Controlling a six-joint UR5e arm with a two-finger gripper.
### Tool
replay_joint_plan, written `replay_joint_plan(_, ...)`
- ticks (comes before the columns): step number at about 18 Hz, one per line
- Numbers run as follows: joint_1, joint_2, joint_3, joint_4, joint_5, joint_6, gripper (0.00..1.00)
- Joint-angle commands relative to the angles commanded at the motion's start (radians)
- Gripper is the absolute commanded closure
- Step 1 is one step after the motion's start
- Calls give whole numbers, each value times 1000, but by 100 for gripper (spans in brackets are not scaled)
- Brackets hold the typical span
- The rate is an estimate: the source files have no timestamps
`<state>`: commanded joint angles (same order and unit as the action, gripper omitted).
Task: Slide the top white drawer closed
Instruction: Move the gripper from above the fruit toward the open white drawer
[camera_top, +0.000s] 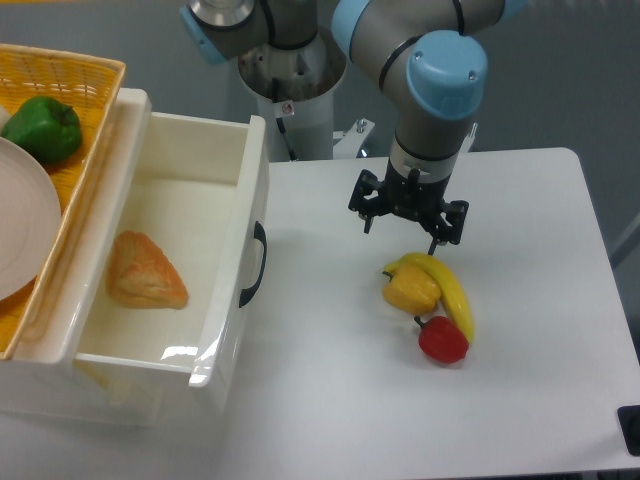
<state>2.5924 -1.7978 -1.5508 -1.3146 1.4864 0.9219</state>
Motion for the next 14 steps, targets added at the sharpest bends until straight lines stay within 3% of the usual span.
replay_joint_plan(14, -18, -15, -12, 5, 6, -34, 0)
